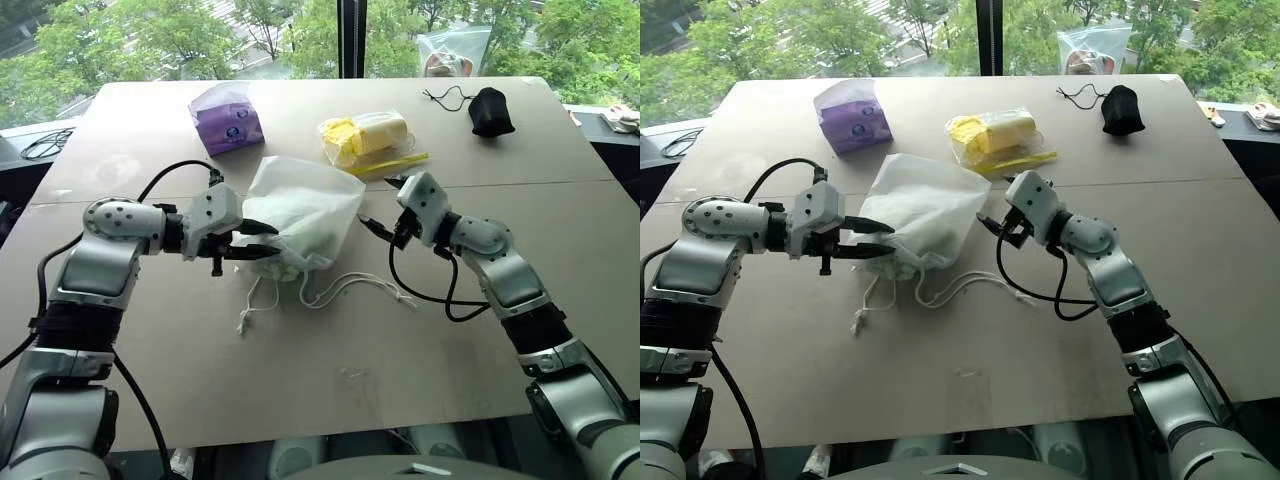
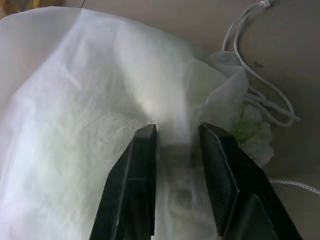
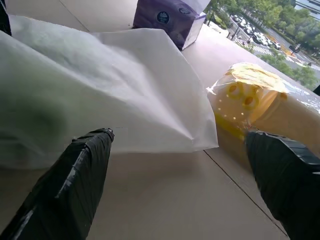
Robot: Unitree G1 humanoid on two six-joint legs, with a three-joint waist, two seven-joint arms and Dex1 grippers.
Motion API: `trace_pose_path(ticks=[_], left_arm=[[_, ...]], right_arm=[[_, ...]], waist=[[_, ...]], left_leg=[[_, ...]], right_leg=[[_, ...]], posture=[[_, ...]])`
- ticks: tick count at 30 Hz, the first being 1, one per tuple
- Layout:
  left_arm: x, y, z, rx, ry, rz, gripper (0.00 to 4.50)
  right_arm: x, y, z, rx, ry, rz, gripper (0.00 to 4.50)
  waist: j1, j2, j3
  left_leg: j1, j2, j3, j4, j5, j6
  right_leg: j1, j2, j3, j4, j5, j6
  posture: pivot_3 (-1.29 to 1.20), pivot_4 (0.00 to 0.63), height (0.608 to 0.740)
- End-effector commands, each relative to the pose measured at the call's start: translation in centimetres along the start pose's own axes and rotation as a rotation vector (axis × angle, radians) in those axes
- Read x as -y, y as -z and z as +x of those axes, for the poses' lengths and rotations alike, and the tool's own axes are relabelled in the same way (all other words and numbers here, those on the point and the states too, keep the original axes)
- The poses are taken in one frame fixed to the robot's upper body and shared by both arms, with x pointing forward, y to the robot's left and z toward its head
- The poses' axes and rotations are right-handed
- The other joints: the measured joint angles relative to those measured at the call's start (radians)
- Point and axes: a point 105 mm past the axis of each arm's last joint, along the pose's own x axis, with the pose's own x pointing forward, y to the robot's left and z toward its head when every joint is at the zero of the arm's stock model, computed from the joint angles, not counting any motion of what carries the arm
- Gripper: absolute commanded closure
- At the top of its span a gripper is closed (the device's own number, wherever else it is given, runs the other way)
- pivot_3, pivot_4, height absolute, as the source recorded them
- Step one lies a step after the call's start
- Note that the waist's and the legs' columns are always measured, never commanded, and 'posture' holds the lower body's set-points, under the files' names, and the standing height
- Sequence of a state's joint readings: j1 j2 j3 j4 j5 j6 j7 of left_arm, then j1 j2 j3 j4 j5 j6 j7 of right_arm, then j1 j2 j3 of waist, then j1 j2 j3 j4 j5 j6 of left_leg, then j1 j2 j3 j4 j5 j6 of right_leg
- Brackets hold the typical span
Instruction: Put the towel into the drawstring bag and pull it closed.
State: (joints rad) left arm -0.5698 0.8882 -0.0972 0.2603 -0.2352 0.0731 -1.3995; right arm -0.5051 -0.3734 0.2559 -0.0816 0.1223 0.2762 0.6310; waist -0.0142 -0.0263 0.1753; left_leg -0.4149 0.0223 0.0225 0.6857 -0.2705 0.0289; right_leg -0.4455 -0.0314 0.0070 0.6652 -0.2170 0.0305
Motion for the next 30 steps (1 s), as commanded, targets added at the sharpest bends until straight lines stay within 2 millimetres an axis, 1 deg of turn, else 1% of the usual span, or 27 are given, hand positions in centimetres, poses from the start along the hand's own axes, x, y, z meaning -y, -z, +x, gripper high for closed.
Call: trace_pose_path(ticks=[1,2,5,9,10,13,14,17,19,20,25,30], left_arm=[[-0.3,0.5,0.3,-0.035,0.039,0.038,4.38],[-0.4,0.4,0.5,-0.024,0.045,0.018,4.38],[-1.2,-0.8,1.0,0.062,0.051,-0.146,4.38],[-2.5,-2.8,1.0,0.175,0.036,-0.367,4.38],[-2.6,-3.4,1.0,0.193,0.041,-0.397,4.47],[-3.0,-4.9,1.1,0.243,0.043,-0.482,4.50],[-3.1,-5.3,1.2,0.258,0.041,-0.499,4.50],[-3.2,-6.5,1.5,0.284,0.032,-0.527,4.50],[-3.2,-7.0,2.0,0.291,0.025,-0.535,4.50],[-3.2,-7.2,2.2,0.293,0.019,-0.537,4.50],[-2.9,-7.8,3.5,0.303,0.014,-0.546,4.50],[-1.9,-8.5,4.9,0.325,0.043,-0.566,4.50]], right_arm=[[-1.7,-2.4,-1.3,0.044,-0.051,0.014,0.00],[-2.1,-2.4,-1.4,0.041,-0.059,0.027,0.00],[-3.5,-2.5,-1.6,0.026,-0.121,0.098,0.00],[-5.2,-2.5,-2.0,-0.006,-0.209,0.258,0.00],[-5.3,-2.6,-1.9,-0.009,-0.202,0.280,0.26],[-5.0,-2.7,-1.2,0.000,-0.145,0.318,1.17],[-5.0,-2.8,-1.0,0.003,-0.132,0.326,1.72],[-5.2,-2.5,-0.3,-0.003,-0.094,0.341,3.07],[-5.2,-2.3,0.2,-0.008,-0.054,0.354,4.21],[-5.2,-2.2,0.4,-0.010,-0.039,0.356,4.47],[-5.5,-2.3,1.1,0.008,-0.014,0.389,4.47],[-6.0,-2.4,2.0,0.022,-0.020,0.415,4.47]], waist=[[0.000,0.000,0.000],[0.001,0.000,0.000],[0.001,0.000,0.000],[0.001,-0.001,0.000],[0.000,-0.001,0.000],[-0.004,-0.001,0.000],[-0.004,-0.001,0.000],[-0.003,-0.001,-0.001],[-0.003,-0.001,-0.001],[-0.002,-0.001,-0.001],[-0.002,-0.001,-0.001],[-0.003,-0.001,-0.001]], left_leg=[[0.000,0.000,0.000,0.000,0.000,0.000],[0.000,0.000,0.000,0.001,0.000,0.000],[0.001,-0.001,0.000,0.003,0.000,0.000],[0.000,-0.001,-0.002,0.004,0.000,0.000],[0.000,-0.001,-0.002,0.004,0.000,0.000],[0.000,-0.001,-0.002,0.004,0.000,0.000],[0.000,-0.001,-0.002,0.004,0.000,0.000],[0.000,0.000,-0.002,0.004,0.000,0.000],[0.000,0.000,-0.002,0.004,0.000,0.000],[0.000,0.000,-0.002,0.004,0.000,0.000],[0.000,0.000,-0.002,0.004,0.000,0.000],[0.001,-0.001,-0.002,0.004,0.001,-0.001]], right_leg=[[0.000,0.001,0.000,0.000,0.000,0.000],[0.000,0.001,0.000,0.000,0.000,0.000],[0.001,0.002,0.000,0.001,0.000,0.000],[0.002,0.002,0.000,0.002,0.000,0.000],[0.002,0.002,0.000,0.002,0.000,0.000],[0.001,0.002,0.000,0.002,0.000,0.000],[0.001,0.002,0.000,0.003,0.000,0.000],[0.001,0.002,0.000,0.003,0.000,0.000],[0.001,0.002,0.000,0.003,0.000,0.000],[0.001,0.001,0.000,0.004,0.000,0.000],[0.001,0.001,0.000,0.005,0.000,0.000],[0.001,0.001,0.000,0.005,0.000,0.000]], posture=[[0.00,0.150,0.740],[0.00,0.150,0.740],[0.00,0.150,0.740],[0.00,0.150,0.740],[0.00,0.150,0.740],[0.00,0.150,0.740],[0.00,0.150,0.740],[0.00,0.150,0.740],[0.00,0.150,0.740],[0.00,0.150,0.740],[0.00,0.150,0.740],[0.00,0.150,0.740]])
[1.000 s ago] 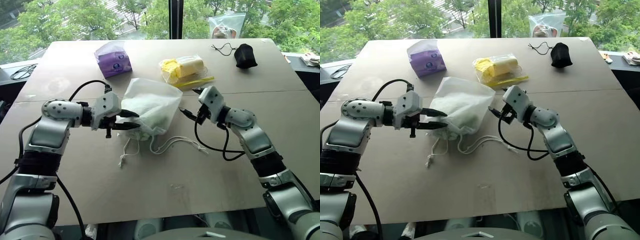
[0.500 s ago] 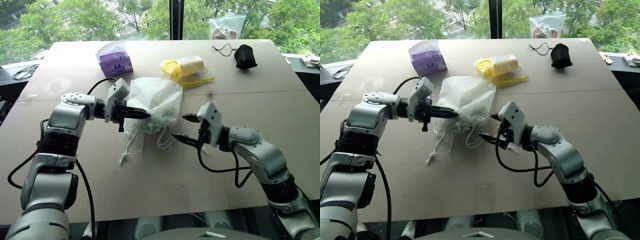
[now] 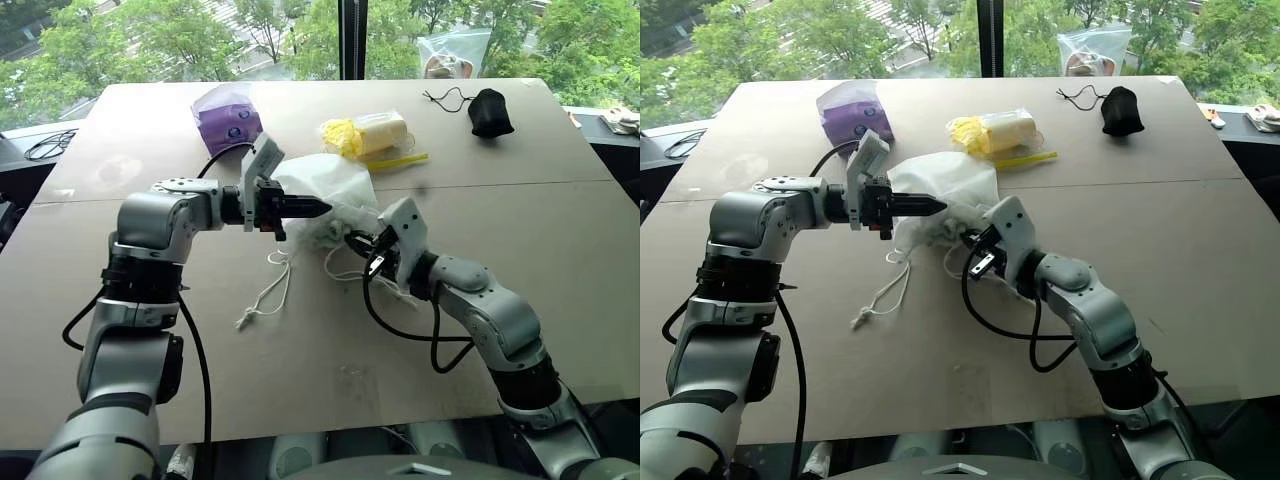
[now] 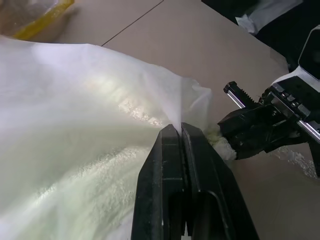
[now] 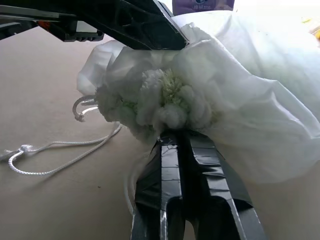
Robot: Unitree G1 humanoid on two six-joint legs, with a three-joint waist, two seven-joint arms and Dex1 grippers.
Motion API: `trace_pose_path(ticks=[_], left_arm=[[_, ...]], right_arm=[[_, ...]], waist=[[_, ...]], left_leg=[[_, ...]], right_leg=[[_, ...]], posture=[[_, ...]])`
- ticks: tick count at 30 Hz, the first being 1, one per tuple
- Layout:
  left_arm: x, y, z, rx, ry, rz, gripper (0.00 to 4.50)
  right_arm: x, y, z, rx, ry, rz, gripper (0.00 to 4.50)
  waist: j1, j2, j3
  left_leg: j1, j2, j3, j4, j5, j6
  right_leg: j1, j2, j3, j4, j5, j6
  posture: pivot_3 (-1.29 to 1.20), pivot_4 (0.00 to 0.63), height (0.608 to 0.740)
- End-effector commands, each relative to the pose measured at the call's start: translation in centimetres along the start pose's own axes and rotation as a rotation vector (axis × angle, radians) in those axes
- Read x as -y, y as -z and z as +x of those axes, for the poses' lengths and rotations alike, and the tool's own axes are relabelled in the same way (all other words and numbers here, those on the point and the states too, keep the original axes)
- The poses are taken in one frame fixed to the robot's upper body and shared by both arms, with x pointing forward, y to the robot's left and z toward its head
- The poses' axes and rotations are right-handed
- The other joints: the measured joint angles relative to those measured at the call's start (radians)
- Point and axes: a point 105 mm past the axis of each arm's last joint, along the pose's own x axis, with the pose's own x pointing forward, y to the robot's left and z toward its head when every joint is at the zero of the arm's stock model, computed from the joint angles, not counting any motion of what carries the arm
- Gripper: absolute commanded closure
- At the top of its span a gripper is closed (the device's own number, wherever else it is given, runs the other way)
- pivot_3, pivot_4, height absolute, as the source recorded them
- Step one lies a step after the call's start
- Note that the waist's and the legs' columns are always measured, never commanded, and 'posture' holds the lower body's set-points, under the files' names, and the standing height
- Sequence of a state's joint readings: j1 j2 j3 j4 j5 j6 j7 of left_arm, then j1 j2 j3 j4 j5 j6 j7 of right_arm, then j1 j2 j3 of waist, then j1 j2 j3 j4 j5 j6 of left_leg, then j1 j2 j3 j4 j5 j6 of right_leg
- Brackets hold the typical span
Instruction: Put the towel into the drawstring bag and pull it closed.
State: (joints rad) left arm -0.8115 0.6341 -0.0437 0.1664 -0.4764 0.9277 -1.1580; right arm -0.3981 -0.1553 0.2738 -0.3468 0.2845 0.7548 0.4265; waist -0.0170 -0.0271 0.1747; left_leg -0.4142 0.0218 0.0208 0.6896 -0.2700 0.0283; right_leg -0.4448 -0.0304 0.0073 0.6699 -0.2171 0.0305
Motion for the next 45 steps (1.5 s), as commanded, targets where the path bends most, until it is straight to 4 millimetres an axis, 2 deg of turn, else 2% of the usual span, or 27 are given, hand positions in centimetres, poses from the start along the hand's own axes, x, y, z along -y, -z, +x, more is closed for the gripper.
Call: trace_pose_path(ticks=[1,5,9,11,14,17,19,21,24,27,30,37,39,40,41,42,44,45], left_arm=[[1.4,-0.5,0.7,0.032,0.045,0.021,4.50],[2.1,-0.4,1.2,0.038,0.063,0.012,4.50],[1.8,-0.7,1.0,0.053,0.045,-0.009,4.50],[1.7,-0.7,0.9,0.060,0.042,-0.028,4.50],[2.0,-0.7,1.0,0.077,0.050,-0.066,4.50],[2.7,-0.7,1.3,0.100,0.075,-0.122,4.50],[3.1,-0.1,1.3,0.085,0.085,-0.137,4.50],[3.3,0.2,1.2,0.082,0.083,-0.151,4.50],[3.1,0.2,0.8,0.093,0.061,-0.176,4.50],[2.3,0.2,0.1,0.109,0.012,-0.191,4.50],[1.7,0.0,-0.3,0.137,-0.022,-0.212,4.50],[0.3,-0.7,-1.0,0.193,-0.057,-0.226,4.50],[-0.7,-0.9,-1.7,0.182,-0.076,-0.202,4.50],[-1.2,-0.8,-2.1,0.164,-0.081,-0.181,4.50],[-1.5,-0.6,-2.6,0.139,-0.082,-0.153,4.50],[-1.7,-0.3,-3.0,0.107,-0.078,-0.122,4.50],[-2.3,0.2,-3.8,0.052,-0.074,-0.071,4.50],[-2.8,0.4,-4.3,0.026,-0.081,-0.034,4.50]], right_arm=[[-1.1,-1.3,0.6,0.071,-0.038,-0.001,4.47],[-1.3,-1.7,0.7,0.098,-0.046,0.023,4.47],[-1.4,-2.4,-0.8,0.131,-0.071,0.035,4.47],[-1.3,-2.5,-1.0,0.137,-0.065,0.037,4.47],[-1.1,-1.9,0.3,0.113,-0.050,0.032,4.47],[-1.0,-1.7,3.1,0.147,-0.040,0.090,4.47],[-0.3,-1.3,5.3,0.173,-0.009,0.137,4.47],[0.7,-1.2,6.6,0.218,0.034,0.180,4.47],[1.9,-1.4,7.4,0.303,0.057,0.273,4.47],[3.5,-2.1,6.6,0.420,0.082,0.349,4.47],[2.9,-1.9,5.3,0.439,0.024,0.314,4.47],[1.4,1.2,1.8,0.229,-0.023,0.111,4.47],[1.0,2.4,0.3,0.128,-0.044,0.068,4.47],[0.9,2.6,-0.5,0.096,-0.050,0.049,4.03],[0.8,2.6,-1.2,0.069,-0.059,0.031,3.85],[0.5,2.5,-1.8,0.046,-0.076,0.010,3.46],[0.3,2.3,-2.5,0.018,-0.083,-0.016,2.61],[0.8,2.1,-2.6,0.009,-0.046,-0.035,2.00]], waist=[[-0.001,0.000,0.000],[0.000,0.000,0.000],[0.003,0.000,0.000],[0.002,0.000,0.000],[-0.001,0.000,0.000],[-0.008,0.000,0.000],[-0.016,0.000,0.000],[-0.022,0.000,0.000],[-0.020,-0.001,0.000],[-0.016,-0.001,0.000],[-0.021,-0.001,0.000],[-0.022,-0.001,-0.001],[-0.021,-0.001,-0.001],[-0.021,-0.001,-0.001],[-0.021,-0.001,-0.001],[-0.022,-0.001,-0.001],[-0.025,-0.001,-0.001],[-0.025,-0.001,-0.001]], left_leg=[[0.000,0.000,0.000,0.000,0.000,0.000],[0.000,0.000,0.000,0.000,0.000,0.000],[0.000,0.000,0.000,0.000,0.000,0.000],[0.000,0.000,0.000,0.000,0.000,0.000],[0.001,0.000,0.000,0.000,0.000,0.000],[0.002,-0.001,0.001,0.000,0.000,0.000],[0.002,0.000,0.000,0.000,0.000,-0.001],[0.002,0.000,0.001,0.000,0.001,-0.002],[0.001,0.000,0.001,0.000,0.001,-0.002],[0.000,-0.001,0.000,0.000,0.004,-0.006],[0.000,-0.001,0.001,-0.001,0.004,-0.006],[0.001,0.000,0.000,-0.002,0.003,-0.006],[0.002,-0.001,0.001,-0.002,0.003,-0.005],[0.002,-0.001,0.001,-0.002,0.003,-0.005],[0.002,-0.002,0.000,-0.002,0.003,-0.005],[0.002,-0.002,0.000,-0.002,0.003,-0.005],[0.003,-0.004,0.000,-0.002,0.003,-0.005],[0.004,-0.004,0.001,-0.002,0.003,-0.005]], right_leg=[[0.000,0.000,0.000,0.000,0.000,0.000],[0.000,0.000,0.000,0.001,0.000,0.000],[0.000,0.000,0.000,0.001,0.000,0.000],[0.000,0.000,0.000,0.000,0.000,0.000],[0.000,0.000,0.001,0.001,0.000,0.000],[0.000,0.001,0.001,0.003,0.000,0.000],[-0.001,0.001,0.001,0.003,0.000,0.000],[-0.001,0.001,0.002,0.004,0.000,0.000],[-0.001,-0.001,0.002,0.003,0.000,0.000],[-0.001,-0.003,0.001,0.002,0.000,0.000],[-0.001,-0.003,0.002,0.002,0.000,0.000],[-0.002,-0.003,0.004,0.004,0.000,0.000],[-0.002,-0.003,0.003,0.006,0.000,0.000],[-0.002,-0.003,0.003,0.007,0.000,0.000],[-0.002,-0.002,0.002,0.007,0.000,0.000],[-0.002,-0.002,0.002,0.007,0.000,0.000],[-0.002,-0.001,0.003,0.007,0.000,0.000],[-0.002,0.000,0.004,0.008,0.000,-0.001]], posture=[[0.00,0.150,0.740],[0.00,0.150,0.740],[0.00,0.150,0.740],[0.00,0.150,0.740],[0.00,0.150,0.740],[0.00,0.150,0.740],[0.00,0.150,0.740],[0.00,0.150,0.740],[0.00,0.150,0.740],[0.00,0.150,0.740],[0.00,0.150,0.740],[0.00,0.150,0.740],[0.00,0.150,0.740],[0.00,0.150,0.740],[0.00,0.150,0.740],[0.00,0.150,0.740],[0.00,0.150,0.740],[0.00,0.150,0.740]])
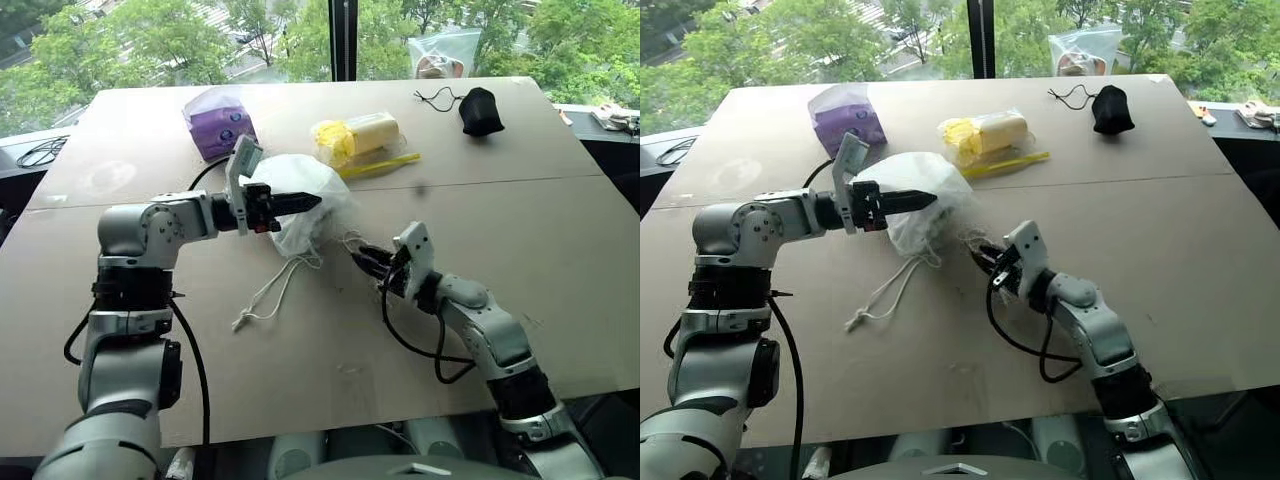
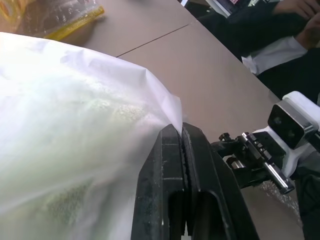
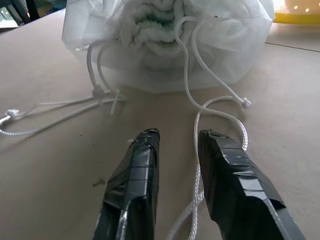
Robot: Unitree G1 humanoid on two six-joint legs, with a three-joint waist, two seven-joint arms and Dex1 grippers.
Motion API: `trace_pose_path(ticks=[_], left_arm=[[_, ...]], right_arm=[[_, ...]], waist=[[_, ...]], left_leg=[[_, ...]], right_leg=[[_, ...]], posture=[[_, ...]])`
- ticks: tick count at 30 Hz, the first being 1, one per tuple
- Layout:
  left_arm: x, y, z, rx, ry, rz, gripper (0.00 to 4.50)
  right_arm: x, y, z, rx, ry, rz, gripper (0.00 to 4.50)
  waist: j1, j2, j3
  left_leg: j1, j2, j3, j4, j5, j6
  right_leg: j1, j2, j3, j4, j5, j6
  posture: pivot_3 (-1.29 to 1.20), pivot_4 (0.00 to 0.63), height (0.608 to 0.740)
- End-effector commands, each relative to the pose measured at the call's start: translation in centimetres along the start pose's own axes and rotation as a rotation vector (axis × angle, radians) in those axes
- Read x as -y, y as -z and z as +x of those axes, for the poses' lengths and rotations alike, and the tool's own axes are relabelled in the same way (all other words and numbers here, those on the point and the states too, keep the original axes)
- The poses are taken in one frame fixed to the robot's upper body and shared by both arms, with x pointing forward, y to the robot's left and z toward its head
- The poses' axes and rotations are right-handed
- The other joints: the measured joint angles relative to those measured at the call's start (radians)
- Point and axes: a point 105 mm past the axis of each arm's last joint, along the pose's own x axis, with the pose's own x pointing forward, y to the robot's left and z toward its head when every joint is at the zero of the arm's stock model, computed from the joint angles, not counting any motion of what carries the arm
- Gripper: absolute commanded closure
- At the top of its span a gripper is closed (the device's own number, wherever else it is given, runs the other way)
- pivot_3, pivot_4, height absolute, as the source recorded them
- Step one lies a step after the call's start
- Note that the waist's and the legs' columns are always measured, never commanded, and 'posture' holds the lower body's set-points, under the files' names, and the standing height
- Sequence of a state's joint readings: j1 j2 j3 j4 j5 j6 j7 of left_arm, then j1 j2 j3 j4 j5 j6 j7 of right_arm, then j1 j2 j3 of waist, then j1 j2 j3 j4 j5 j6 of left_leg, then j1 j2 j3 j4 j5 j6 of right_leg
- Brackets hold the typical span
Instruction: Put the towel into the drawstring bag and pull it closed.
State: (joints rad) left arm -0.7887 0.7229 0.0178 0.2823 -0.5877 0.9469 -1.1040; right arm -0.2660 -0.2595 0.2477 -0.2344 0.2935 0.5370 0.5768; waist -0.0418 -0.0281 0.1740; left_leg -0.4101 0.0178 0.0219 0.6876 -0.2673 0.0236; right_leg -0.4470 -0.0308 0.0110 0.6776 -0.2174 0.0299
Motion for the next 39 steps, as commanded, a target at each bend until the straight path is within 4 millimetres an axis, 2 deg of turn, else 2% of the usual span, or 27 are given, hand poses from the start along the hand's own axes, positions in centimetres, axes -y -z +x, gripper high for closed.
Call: trace_pose_path(ticks=[1,2,6,9,12,13,17,20,21,23,24,27,30,32,35,39], left_arm=[[-1.1,-0.5,-1.4,-0.061,0.012,0.150,4.50],[-1.6,-0.6,-1.8,-0.078,0.004,0.179,4.50],[-3.3,-1.1,-2.6,-0.135,-0.036,0.284,4.50],[-3.8,-1.4,-2.5,-0.142,-0.042,0.322,4.50],[-4.0,-1.8,-2.8,-0.139,-0.053,0.345,4.50],[-3.6,-2.1,-3.2,-0.122,-0.034,0.319,4.50],[-2.8,-4.1,-5.9,-0.006,-0.076,0.251,2.68],[-2.3,-4.2,-7.6,0.026,-0.128,0.254,1.25],[-2.1,-3.8,-8.4,0.031,-0.154,0.252,0.89],[-1.1,-2.6,-9.9,0.040,-0.188,0.230,0.02],[-0.4,-1.7,-10.3,0.036,-0.190,0.215,0.00],[1.1,0.5,-10.6,0.024,-0.210,0.174,0.00],[0.7,4.5,-10.2,0.014,-0.328,0.152,0.00],[0.7,7.5,-9.5,-0.021,-0.388,0.150,0.00],[0.7,10.6,-7.5,-0.009,-0.444,0.086,0.00],[-0.2,12.2,-4.8,0.033,-0.504,0.016,0.00]], right_arm=[[-0.2,-2.1,-0.2,0.017,0.031,-0.079,1.54],[0.2,-2.1,-0.1,0.002,0.054,-0.097,1.08],[1.1,-1.2,2.3,-0.062,0.070,-0.130,1.08],[1.4,-1.9,4.4,-0.028,0.037,-0.061,1.08],[2.4,-1.4,6.5,-0.066,0.048,-0.125,0.19],[2.9,-1.4,7.1,-0.072,0.065,-0.144,0.04],[2.9,-0.5,8.6,-0.115,-0.001,-0.211,0.00],[3.2,0.3,9.1,-0.138,-0.010,-0.235,0.00],[3.2,0.7,9.3,-0.145,-0.021,-0.226,0.00],[3.2,1.2,9.6,-0.149,-0.029,-0.203,0.51],[3.2,1.3,9.7,-0.147,-0.039,-0.191,0.68],[3.1,0.9,9.8,-0.118,-0.055,-0.162,2.09],[2.9,0.5,9.8,-0.093,-0.068,-0.136,3.62],[2.8,0.1,9.7,-0.069,-0.066,-0.104,4.35],[2.6,-0.2,9.1,-0.047,-0.066,-0.095,4.44],[2.2,-1.4,7.8,0.001,-0.058,-0.083,4.44]], waist=[[0.001,0.000,0.000],[0.002,0.000,0.000],[0.002,0.000,0.000],[0.002,-0.001,0.000],[0.001,0.000,0.000],[0.000,0.000,0.000],[-0.005,-0.001,0.000],[-0.012,-0.001,0.000],[-0.017,-0.001,0.000],[-0.028,-0.001,0.000],[-0.037,-0.001,0.000],[-0.030,-0.002,-0.001],[-0.018,0.000,0.000],[-0.016,0.002,-0.001],[-0.003,0.000,-0.001],[0.014,0.001,-0.002]], left_leg=[[0.000,0.000,0.000,0.000,0.000,0.000],[0.000,0.000,-0.001,0.000,0.000,0.000],[-0.001,0.000,0.000,0.001,0.000,0.000],[-0.002,0.000,0.000,0.001,0.000,0.000],[-0.003,0.000,0.000,0.001,0.000,0.000],[-0.004,0.000,0.000,0.001,0.000,0.000],[-0.005,0.001,0.000,0.001,0.000,0.000],[-0.004,0.004,0.000,0.000,0.000,0.000],[-0.003,0.004,0.000,0.000,0.000,0.000],[0.000,0.005,0.001,0.000,0.000,0.000],[0.001,0.005,0.002,-0.001,0.000,0.000],[0.010,0.005,0.001,-0.004,0.000,0.000],[0.014,0.005,-0.001,-0.004,0.000,0.000],[0.018,0.004,0.000,-0.004,0.000,0.000],[0.018,0.004,-0.001,-0.004,0.000,0.000],[0.016,0.004,-0.005,-0.004,0.000,-0.001]], right_leg=[[0.000,0.001,0.000,0.000,0.000,0.000],[0.000,0.001,-0.001,0.000,0.000,0.000],[0.000,0.001,0.000,-0.001,0.000,0.000],[0.000,0.001,-0.001,-0.001,0.000,0.000],[-0.001,0.001,-0.001,-0.002,0.000,0.000],[-0.002,0.001,-0.001,-0.002,0.000,0.000],[-0.002,0.001,-0.001,-0.005,0.000,0.000],[-0.002,0.001,-0.001,-0.005,0.000,0.000],[-0.001,0.001,0.000,-0.004,0.000,0.000],[-0.001,0.000,0.002,-0.001,0.000,0.000],[0.000,0.000,0.003,0.000,0.000,0.000],[0.008,-0.001,0.005,0.001,0.000,0.000],[0.011,-0.002,0.004,0.000,0.000,0.000],[0.015,-0.005,0.005,-0.001,0.000,0.000],[0.016,-0.008,0.005,-0.002,0.000,-0.001],[0.015,-0.008,0.001,-0.001,0.000,-0.001]], posture=[[0.00,0.150,0.740],[0.00,0.150,0.740],[0.00,0.150,0.740],[0.00,0.150,0.740],[0.00,0.150,0.740],[0.00,0.150,0.740],[0.00,0.150,0.740],[0.00,0.150,0.740],[0.00,0.150,0.740],[0.00,0.150,0.740],[0.00,0.150,0.740],[0.00,0.150,0.740],[0.00,0.150,0.740],[0.00,0.150,0.740],[0.00,0.150,0.740],[0.00,0.150,0.740]])
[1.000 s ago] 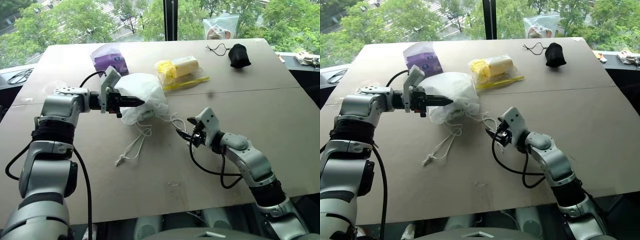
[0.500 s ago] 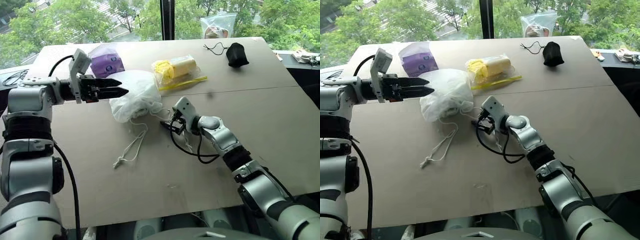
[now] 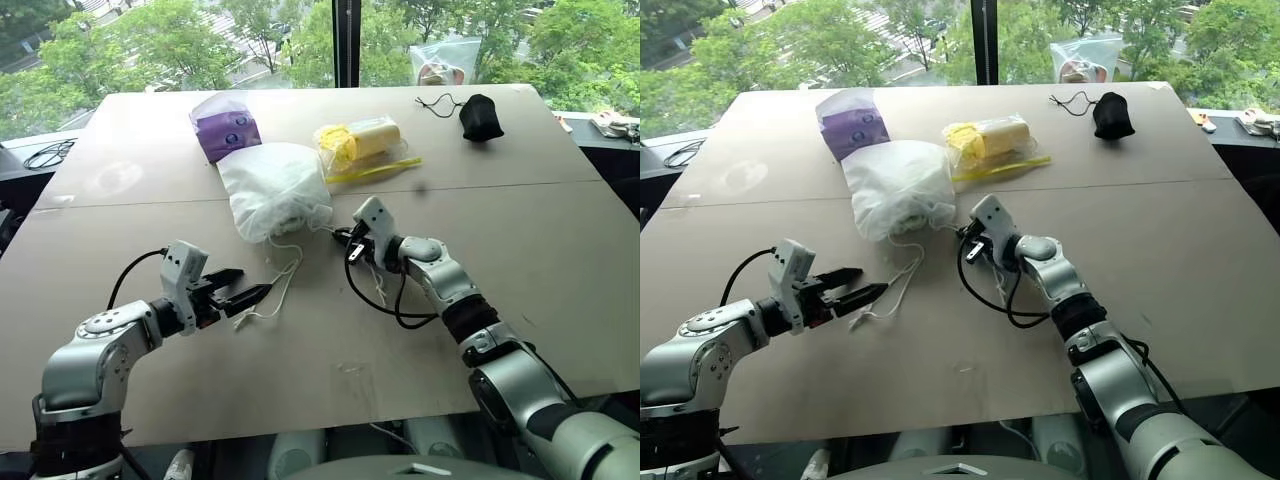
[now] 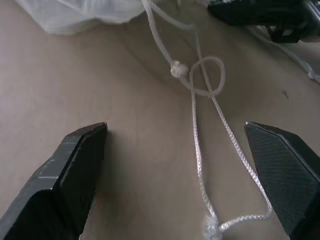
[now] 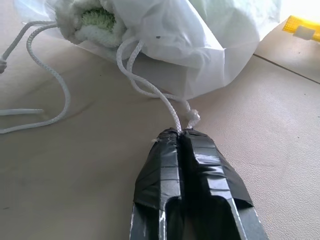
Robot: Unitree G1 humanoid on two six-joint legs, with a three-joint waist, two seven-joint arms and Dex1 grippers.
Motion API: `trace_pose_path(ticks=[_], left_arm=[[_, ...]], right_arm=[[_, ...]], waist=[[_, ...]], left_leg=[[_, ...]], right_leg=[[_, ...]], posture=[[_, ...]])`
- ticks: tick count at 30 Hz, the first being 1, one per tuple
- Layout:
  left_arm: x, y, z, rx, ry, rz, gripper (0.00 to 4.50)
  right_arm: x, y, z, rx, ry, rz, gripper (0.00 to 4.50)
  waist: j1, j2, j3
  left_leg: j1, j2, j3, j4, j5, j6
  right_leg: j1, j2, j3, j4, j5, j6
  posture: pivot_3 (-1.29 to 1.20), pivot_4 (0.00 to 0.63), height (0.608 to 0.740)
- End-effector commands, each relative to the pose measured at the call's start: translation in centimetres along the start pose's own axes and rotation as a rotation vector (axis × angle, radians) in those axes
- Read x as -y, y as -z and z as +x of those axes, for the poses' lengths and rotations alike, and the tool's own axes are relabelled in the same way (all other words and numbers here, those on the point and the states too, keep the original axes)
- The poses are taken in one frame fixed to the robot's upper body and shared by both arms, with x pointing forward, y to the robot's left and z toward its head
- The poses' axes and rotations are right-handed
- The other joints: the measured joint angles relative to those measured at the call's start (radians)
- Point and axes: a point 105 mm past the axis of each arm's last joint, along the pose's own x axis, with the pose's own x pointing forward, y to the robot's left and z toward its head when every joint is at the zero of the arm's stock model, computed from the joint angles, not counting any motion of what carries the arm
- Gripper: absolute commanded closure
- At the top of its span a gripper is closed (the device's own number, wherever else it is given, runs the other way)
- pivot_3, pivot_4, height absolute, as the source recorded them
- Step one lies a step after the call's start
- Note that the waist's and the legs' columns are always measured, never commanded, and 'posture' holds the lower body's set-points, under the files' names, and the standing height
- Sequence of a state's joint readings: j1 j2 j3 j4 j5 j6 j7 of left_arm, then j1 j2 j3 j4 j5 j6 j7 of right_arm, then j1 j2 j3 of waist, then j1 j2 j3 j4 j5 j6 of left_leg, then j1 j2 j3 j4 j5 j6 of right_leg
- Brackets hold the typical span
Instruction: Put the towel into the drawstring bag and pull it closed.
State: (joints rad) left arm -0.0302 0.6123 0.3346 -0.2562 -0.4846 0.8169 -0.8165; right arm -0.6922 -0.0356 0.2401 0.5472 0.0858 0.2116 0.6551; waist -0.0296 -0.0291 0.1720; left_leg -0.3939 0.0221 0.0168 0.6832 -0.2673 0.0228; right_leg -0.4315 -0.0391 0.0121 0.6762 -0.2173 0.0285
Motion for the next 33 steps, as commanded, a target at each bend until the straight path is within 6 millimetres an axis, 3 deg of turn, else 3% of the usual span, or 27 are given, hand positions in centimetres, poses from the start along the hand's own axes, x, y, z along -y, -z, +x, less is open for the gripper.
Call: trace_pose_path(ticks=[1,6,9,13,14,15,16,18,20,23,25,29,32,33], left_arm=[[0.3,-0.3,2.3,0.056,-0.065,-0.004,0.00],[1.4,-1.2,5.1,0.123,-0.056,-0.089,0.00],[2.3,-1.1,5.6,0.111,-0.018,-0.054,0.79],[2.3,-1.7,5.1,0.140,-0.004,-0.031,2.79],[2.1,-1.9,4.9,0.144,-0.008,-0.028,3.02],[2.0,-2.1,4.4,0.153,-0.006,-0.026,3.65],[1.9,-2.6,3.9,0.170,0.001,-0.021,4.01],[2.1,-3.7,3.2,0.213,0.030,-0.025,4.47],[2.6,-5.5,2.1,0.277,0.078,-0.034,4.47],[2.6,-10.3,-0.6,0.414,0.168,-0.074,4.47],[2.2,-14.9,-3.0,0.522,0.227,-0.076,4.47],[1.3,-22.2,-6.9,0.704,0.277,-0.066,4.47],[0.3,-25.8,-8.7,0.807,0.263,-0.060,4.47],[-0.3,-25.1,-7.6,0.743,0.227,-0.045,4.47]], right_arm=[[-0.6,-1.8,-1.3,0.062,-0.008,-0.006,4.44],[-0.7,-2.8,-2.9,0.079,0.024,-0.013,4.44],[-0.2,-3.2,-3.4,0.093,0.066,-0.015,4.50],[0.6,-4.4,-3.9,0.133,0.110,-0.018,4.50],[0.7,-4.5,-3.9,0.136,0.111,-0.014,4.50],[0.8,-4.5,-4.0,0.132,0.110,-0.023,4.50],[0.8,-4.5,-4.0,0.129,0.108,-0.028,4.50],[0.9,-4.7,-4.1,0.130,0.107,-0.040,4.50],[1.2,-5.7,-4.5,0.159,0.114,-0.046,4.50],[1.9,-9.7,-5.7,0.268,0.114,-0.058,4.50],[2.0,-14.2,-7.2,0.378,0.083,-0.095,4.50],[1.1,-21.9,-10.2,0.537,0.025,-0.213,4.50],[0.9,-26.6,-12.5,0.640,0.042,-0.277,4.50],[1.6,-26.4,-12.7,0.615,0.079,-0.295,4.50]], waist=[[0.004,0.003,0.000],[0.016,0.002,-0.001],[0.013,0.002,-0.001],[0.012,0.002,-0.001],[0.012,0.002,-0.001],[0.012,0.002,-0.001],[0.012,0.002,-0.001],[0.010,0.002,0.000],[0.010,0.002,0.000],[0.013,0.001,0.003],[0.014,0.000,0.005],[0.012,0.001,0.006],[0.011,0.001,0.006],[0.011,0.000,0.005]], left_leg=[[0.000,0.000,0.000,0.000,0.000,0.000],[0.000,-0.001,0.002,0.001,0.000,0.000],[0.000,-0.002,0.002,0.001,0.000,0.000],[0.000,-0.001,0.003,0.000,0.000,0.000],[0.000,-0.001,0.003,0.000,0.000,0.000],[-0.001,-0.001,0.003,0.000,0.000,0.000],[-0.001,-0.001,0.003,0.000,0.000,0.000],[-0.001,0.000,0.003,0.000,0.000,0.000],[-0.002,0.000,0.003,0.000,0.000,0.000],[-0.003,0.000,0.002,0.000,0.000,0.000],[-0.006,0.000,0.000,0.001,0.000,0.000],[-0.006,0.000,-0.002,0.000,0.000,0.000],[-0.005,-0.001,-0.001,-0.003,0.000,0.001],[-0.005,-0.001,0.000,-0.005,0.000,0.000]], right_leg=[[0.000,0.000,0.000,0.000,0.000,0.000],[0.000,0.002,0.001,0.000,0.000,0.000],[0.000,0.005,0.001,0.000,0.000,0.000],[0.000,0.006,0.000,-0.002,0.000,0.000],[0.000,0.006,0.000,-0.002,0.000,0.000],[0.000,0.006,0.000,-0.003,0.000,0.000],[0.000,0.006,0.000,-0.003,0.000,0.000],[0.000,0.007,-0.001,-0.004,0.000,0.000],[0.000,0.007,-0.002,-0.005,0.000,0.000],[0.000,0.006,-0.003,-0.005,0.000,0.000],[-0.002,0.007,-0.006,-0.006,0.000,0.001],[-0.001,0.008,-0.008,-0.008,0.000,0.001],[0.000,0.008,-0.008,-0.012,0.000,0.001],[0.000,0.008,-0.008,-0.013,0.000,0.001]], posture=[[0.00,0.150,0.740],[0.00,0.150,0.740],[0.00,0.150,0.740],[0.00,0.150,0.740],[0.00,0.150,0.740],[0.00,0.150,0.740],[0.00,0.150,0.740],[0.00,0.150,0.740],[0.00,0.150,0.740],[0.00,0.150,0.740],[0.00,0.150,0.740],[0.00,0.150,0.740],[0.00,0.150,0.740],[0.00,0.150,0.740]])
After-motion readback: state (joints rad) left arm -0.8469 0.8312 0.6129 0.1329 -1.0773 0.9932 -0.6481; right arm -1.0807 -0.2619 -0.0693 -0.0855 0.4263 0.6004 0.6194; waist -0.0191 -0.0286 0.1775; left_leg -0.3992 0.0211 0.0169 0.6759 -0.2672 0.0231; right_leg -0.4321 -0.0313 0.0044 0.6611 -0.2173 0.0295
